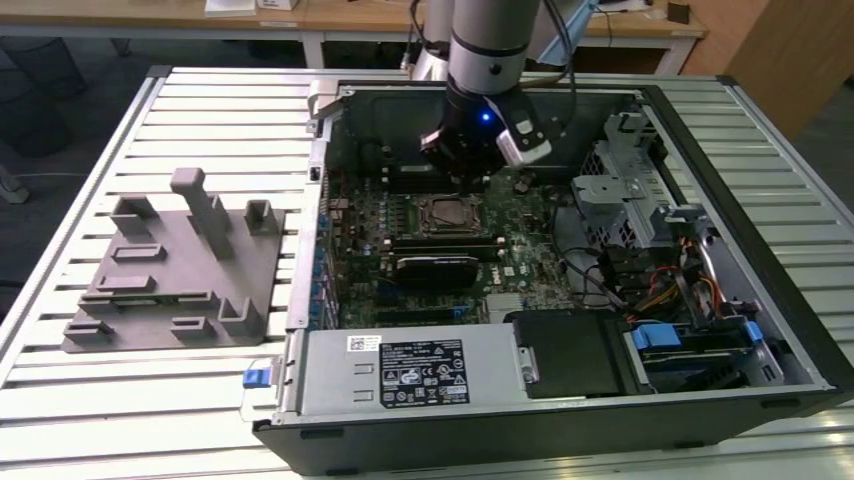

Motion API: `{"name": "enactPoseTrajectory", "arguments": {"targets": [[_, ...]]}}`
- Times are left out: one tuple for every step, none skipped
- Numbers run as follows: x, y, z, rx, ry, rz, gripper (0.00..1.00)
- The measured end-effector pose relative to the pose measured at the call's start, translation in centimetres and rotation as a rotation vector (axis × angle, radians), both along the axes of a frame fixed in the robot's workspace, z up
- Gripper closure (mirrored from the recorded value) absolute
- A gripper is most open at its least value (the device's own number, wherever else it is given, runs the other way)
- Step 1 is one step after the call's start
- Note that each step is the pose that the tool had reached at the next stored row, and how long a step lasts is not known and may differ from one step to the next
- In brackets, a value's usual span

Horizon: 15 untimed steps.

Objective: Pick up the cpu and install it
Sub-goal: 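Install the second cpu locking lever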

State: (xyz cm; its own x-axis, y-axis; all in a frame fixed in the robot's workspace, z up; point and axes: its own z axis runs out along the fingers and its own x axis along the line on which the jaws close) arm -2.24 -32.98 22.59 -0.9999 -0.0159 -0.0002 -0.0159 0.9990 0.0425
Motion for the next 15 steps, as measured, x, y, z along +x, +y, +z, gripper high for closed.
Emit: {"name": "enactPoseTrajectory", "arguments": {"targets": [[0.00,-0.07,0.00,0.0000,0.0000,0.000,0.89],[0.00,-0.15,-0.01,0.0000,0.0000,0.000,0.89],[0.00,-0.24,-0.02,0.0000,0.0000,0.000,0.89],[0.00,-0.35,-0.02,0.0000,0.0000,0.000,0.89],[0.00,-0.46,-0.04,0.0001,0.0000,0.000,0.89],[0.00,-0.57,-0.05,0.0000,0.0001,0.000,0.89],[0.00,-0.70,-0.06,-0.0001,0.0002,0.000,0.89],[0.00,-0.80,-0.06,0.0000,0.0002,0.000,0.89],[0.00,-0.90,-0.06,0.0000,0.0003,0.000,0.89],[0.00,-0.95,-0.06,0.0000,0.0004,0.000,0.89],[0.00,-0.98,-0.01,-0.0003,0.0006,0.000,0.89],[0.00,-0.98,0.12,-0.0001,0.0009,0.000,0.89],[0.00,-0.99,0.34,0.0001,0.0014,0.000,0.89],[0.00,-1.00,0.61,-0.0001,0.0021,0.000,0.89],[0.00,-1.00,0.86,0.0000,0.0026,0.000,0.89]]}}
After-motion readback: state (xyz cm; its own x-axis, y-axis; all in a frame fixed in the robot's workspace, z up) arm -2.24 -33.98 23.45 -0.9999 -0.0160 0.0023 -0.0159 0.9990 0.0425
